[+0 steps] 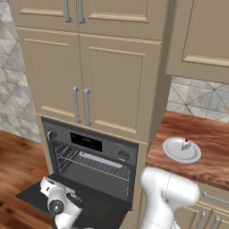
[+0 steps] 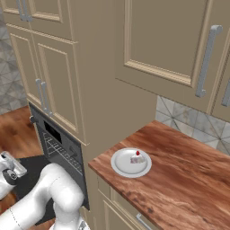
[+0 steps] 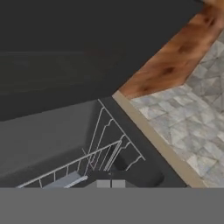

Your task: Take the baked cake out of the oven and place it on the plate for cooling. Then close the oven door.

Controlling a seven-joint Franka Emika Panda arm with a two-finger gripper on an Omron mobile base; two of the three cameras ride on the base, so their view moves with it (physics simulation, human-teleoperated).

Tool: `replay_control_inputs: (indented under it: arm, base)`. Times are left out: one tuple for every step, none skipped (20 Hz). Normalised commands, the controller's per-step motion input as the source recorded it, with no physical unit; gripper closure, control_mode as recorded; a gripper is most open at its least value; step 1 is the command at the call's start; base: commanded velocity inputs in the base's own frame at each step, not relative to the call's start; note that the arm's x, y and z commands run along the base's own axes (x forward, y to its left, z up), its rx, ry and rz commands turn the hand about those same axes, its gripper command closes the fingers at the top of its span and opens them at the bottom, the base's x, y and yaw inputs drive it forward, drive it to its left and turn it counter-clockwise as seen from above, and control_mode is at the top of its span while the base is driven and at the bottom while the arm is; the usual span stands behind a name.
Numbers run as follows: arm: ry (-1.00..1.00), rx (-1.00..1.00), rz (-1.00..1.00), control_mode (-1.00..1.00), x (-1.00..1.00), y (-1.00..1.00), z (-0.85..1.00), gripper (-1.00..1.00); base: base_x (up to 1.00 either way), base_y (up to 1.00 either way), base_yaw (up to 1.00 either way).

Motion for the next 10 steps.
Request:
replay_control_inputs:
  arm:
    - [0.56,-0.14,0.00,-1.00,-0.36,0.26,0.53,1.00]
    - [0.55,-0.14,0.01,-1.00,-0.35,0.20,0.54,1.00]
    - [0.47,-0.12,0.00,-1.00,-0.36,0.16,0.53,1.00]
    - [0.47,-0.11,0.00,-1.00,-0.30,0.10,0.49,1.00]
    - [0.39,-0.07,0.00,-1.00,-0.34,0.01,0.36,1.00]
    - [0.15,0.00,-0.03,-1.00,-0.48,0.00,0.22,1.00]
    - [0.08,0.00,-0.06,-1.00,-0.39,0.00,0.01,1.00]
    - [0.02,0.00,-0.04,-1.00,-0.19,0.00,0.00,1.00]
    - [0.00,0.00,-0.02,-1.00,-0.02,-0.04,0.00,1.00]
    - [0.01,0.00,-0.01,-1.00,0.00,-0.13,-0.14,1.00]
  base:
    - [0.00,0.00,0.00]
    - [0.00,0.00,0.00]
    - [0.00,0.00,0.00]
    - [0.00,0.00,0.00]
    - [0.00,0.00,0.00]
    - [0.00,0.00,0.00]
    - [0.00,0.00,0.00]
    - [0.00,0.00,0.00]
    - [0.00,0.00,0.00]
    - [0.00,0.00,0.00]
